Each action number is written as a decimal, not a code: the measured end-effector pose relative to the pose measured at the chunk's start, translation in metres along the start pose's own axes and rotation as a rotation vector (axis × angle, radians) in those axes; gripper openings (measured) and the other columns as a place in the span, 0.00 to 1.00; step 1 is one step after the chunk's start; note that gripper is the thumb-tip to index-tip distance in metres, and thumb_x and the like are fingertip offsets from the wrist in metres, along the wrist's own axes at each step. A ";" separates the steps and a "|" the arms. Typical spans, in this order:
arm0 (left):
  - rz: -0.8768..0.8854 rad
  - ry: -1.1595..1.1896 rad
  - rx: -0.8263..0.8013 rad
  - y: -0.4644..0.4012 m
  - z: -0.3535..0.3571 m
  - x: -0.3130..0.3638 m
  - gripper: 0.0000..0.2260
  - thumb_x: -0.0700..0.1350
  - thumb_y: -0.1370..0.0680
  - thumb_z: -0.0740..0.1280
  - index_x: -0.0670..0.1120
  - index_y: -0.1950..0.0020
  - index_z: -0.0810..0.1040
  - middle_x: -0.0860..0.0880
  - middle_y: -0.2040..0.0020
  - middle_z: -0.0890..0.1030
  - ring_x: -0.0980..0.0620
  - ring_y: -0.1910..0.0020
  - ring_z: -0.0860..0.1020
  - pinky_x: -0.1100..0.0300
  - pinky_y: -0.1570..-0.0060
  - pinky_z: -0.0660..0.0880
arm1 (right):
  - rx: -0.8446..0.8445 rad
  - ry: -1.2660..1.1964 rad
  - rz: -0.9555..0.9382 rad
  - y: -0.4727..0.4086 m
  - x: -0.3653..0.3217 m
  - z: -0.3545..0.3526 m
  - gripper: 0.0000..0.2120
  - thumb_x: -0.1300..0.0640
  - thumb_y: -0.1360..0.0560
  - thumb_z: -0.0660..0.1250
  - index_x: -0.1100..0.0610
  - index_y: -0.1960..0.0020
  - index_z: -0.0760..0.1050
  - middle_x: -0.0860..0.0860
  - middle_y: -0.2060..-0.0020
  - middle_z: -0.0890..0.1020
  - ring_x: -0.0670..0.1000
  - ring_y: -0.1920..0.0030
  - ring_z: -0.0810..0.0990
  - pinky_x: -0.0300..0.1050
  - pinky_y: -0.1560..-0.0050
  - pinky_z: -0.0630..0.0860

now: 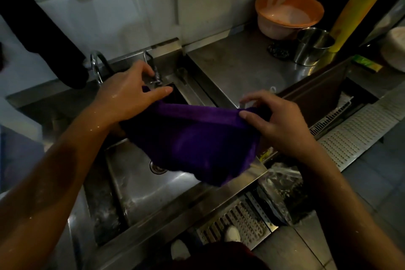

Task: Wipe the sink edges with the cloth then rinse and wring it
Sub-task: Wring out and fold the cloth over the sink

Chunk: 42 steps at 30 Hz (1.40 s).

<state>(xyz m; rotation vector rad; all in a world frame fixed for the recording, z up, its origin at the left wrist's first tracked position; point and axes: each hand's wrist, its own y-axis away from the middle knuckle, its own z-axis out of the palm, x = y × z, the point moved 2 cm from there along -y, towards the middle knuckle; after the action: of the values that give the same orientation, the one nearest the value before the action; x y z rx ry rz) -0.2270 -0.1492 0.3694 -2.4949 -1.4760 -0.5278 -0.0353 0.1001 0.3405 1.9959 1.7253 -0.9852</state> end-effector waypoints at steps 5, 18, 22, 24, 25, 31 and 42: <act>0.279 -0.061 -0.442 0.006 0.002 -0.006 0.30 0.69 0.36 0.73 0.62 0.38 0.73 0.59 0.45 0.74 0.60 0.49 0.75 0.66 0.55 0.71 | 0.070 0.199 0.023 -0.001 0.000 -0.008 0.08 0.43 0.26 0.67 0.46 0.51 0.77 0.44 0.55 0.75 0.43 0.56 0.74 0.36 0.58 0.68; 0.406 0.215 -0.162 -0.009 0.008 0.018 0.06 0.46 0.22 0.68 0.56 0.48 0.81 0.56 0.53 0.83 0.62 0.54 0.80 0.66 0.54 0.74 | -0.091 0.035 -0.099 0.009 0.012 -0.061 0.12 0.52 0.27 0.70 0.55 0.62 0.68 0.51 0.49 0.80 0.50 0.47 0.80 0.57 0.50 0.79; 0.324 0.512 -0.145 -0.003 0.021 0.042 0.07 0.43 0.21 0.67 0.55 0.48 0.79 0.59 0.55 0.82 0.65 0.54 0.80 0.71 0.60 0.76 | -0.094 -0.315 -0.052 0.010 0.012 -0.084 0.07 0.58 0.25 0.72 0.54 0.50 0.75 0.48 0.55 0.81 0.50 0.55 0.82 0.45 0.58 0.81; 0.337 0.382 -0.084 -0.001 0.029 0.057 0.05 0.48 0.21 0.66 0.53 0.47 0.80 0.57 0.55 0.81 0.65 0.56 0.79 0.69 0.62 0.74 | -0.031 -0.186 -0.004 0.007 0.017 -0.091 0.06 0.53 0.26 0.73 0.51 0.50 0.78 0.44 0.57 0.82 0.43 0.57 0.81 0.36 0.61 0.78; 0.349 0.287 -0.043 0.000 0.033 0.064 0.06 0.51 0.20 0.66 0.52 0.48 0.80 0.57 0.57 0.80 0.64 0.58 0.79 0.69 0.62 0.72 | 0.004 -0.056 0.015 0.004 0.021 -0.093 0.06 0.51 0.26 0.73 0.49 0.52 0.78 0.44 0.59 0.81 0.42 0.58 0.80 0.32 0.63 0.76; 0.126 0.227 -0.030 0.002 0.061 0.121 0.13 0.52 0.19 0.63 0.47 0.57 0.82 0.45 0.65 0.81 0.48 0.65 0.79 0.58 0.66 0.73 | 0.099 0.228 0.159 -0.012 0.038 -0.091 0.07 0.47 0.21 0.66 0.50 0.53 0.75 0.46 0.61 0.78 0.46 0.60 0.78 0.44 0.60 0.75; -0.056 1.408 -0.393 0.003 0.104 0.197 0.18 0.46 0.18 0.54 0.49 0.55 0.84 0.45 0.54 0.85 0.46 0.51 0.84 0.47 0.46 0.81 | 0.016 -0.127 0.154 -0.017 0.051 -0.060 0.23 0.34 0.25 0.64 0.51 0.41 0.73 0.46 0.57 0.82 0.46 0.59 0.82 0.43 0.60 0.80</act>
<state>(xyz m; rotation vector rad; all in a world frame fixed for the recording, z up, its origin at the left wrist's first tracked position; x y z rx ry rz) -0.1162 0.0434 0.3521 -1.4179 -0.8161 -2.1003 -0.0332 0.1803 0.3516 1.9956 1.4783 -1.0507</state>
